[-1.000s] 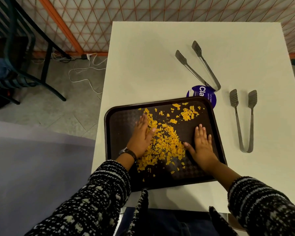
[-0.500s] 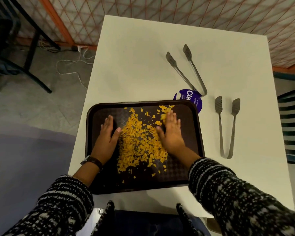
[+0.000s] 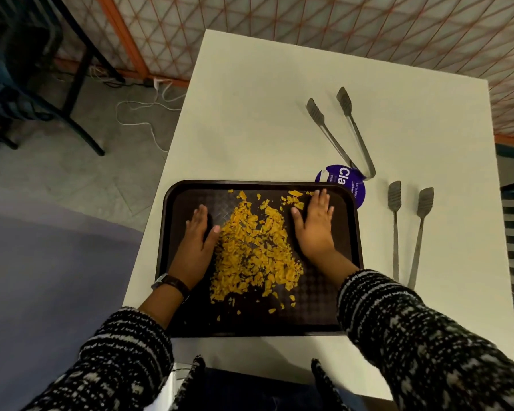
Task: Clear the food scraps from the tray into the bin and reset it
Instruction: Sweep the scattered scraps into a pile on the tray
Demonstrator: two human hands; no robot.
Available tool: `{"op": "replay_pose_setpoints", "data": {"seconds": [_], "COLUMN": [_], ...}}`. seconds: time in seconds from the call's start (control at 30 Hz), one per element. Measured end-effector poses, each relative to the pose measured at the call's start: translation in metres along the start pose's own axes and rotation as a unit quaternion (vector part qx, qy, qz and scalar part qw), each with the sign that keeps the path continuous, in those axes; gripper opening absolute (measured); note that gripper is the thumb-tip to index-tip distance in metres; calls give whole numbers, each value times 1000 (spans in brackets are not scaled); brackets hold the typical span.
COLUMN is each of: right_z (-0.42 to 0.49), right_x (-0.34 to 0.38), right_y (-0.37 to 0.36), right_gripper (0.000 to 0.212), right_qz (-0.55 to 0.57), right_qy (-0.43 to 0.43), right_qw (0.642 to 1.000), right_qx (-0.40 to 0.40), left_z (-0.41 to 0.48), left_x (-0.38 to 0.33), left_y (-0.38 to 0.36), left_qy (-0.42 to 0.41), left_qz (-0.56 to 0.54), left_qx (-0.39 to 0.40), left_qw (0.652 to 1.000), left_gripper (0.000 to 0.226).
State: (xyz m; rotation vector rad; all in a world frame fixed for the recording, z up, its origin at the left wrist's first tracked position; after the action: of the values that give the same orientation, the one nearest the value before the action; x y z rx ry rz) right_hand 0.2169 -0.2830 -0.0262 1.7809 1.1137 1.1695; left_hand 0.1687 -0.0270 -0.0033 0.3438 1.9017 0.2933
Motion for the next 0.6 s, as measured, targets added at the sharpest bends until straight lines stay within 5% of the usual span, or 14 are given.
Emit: {"op": "replay_pose_setpoints", "data": {"seconds": [0.23, 0.6], "right_z": [-33, -8], "right_x": [49, 39], "right_y": [-27, -7], "right_gripper": [71, 65], "right_qz": [-1, 36], "right_qy": [185, 195], "right_qw": [982, 979], "right_qx": [40, 34], "left_z": [-2, 37], "left_x": [8, -12], "left_y": [8, -30], "left_qy": [15, -43], "left_qz": [9, 145], "left_qx": [0, 108], "left_qw": [1000, 983], "left_gripper": [61, 66]}}
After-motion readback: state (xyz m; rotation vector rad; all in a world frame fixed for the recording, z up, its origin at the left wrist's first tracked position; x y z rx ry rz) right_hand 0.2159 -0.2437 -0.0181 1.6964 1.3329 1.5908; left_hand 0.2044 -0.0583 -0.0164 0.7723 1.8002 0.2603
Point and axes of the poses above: each hand's wrist, its own z-axis towards the middle knuckle, its own y-axis out of the back of the hand, x = y × z, the point moved 5 cm from there along z, towards the middle knuckle, and after that the axes turned 13 degrees about -z, right-handed, at the moved point
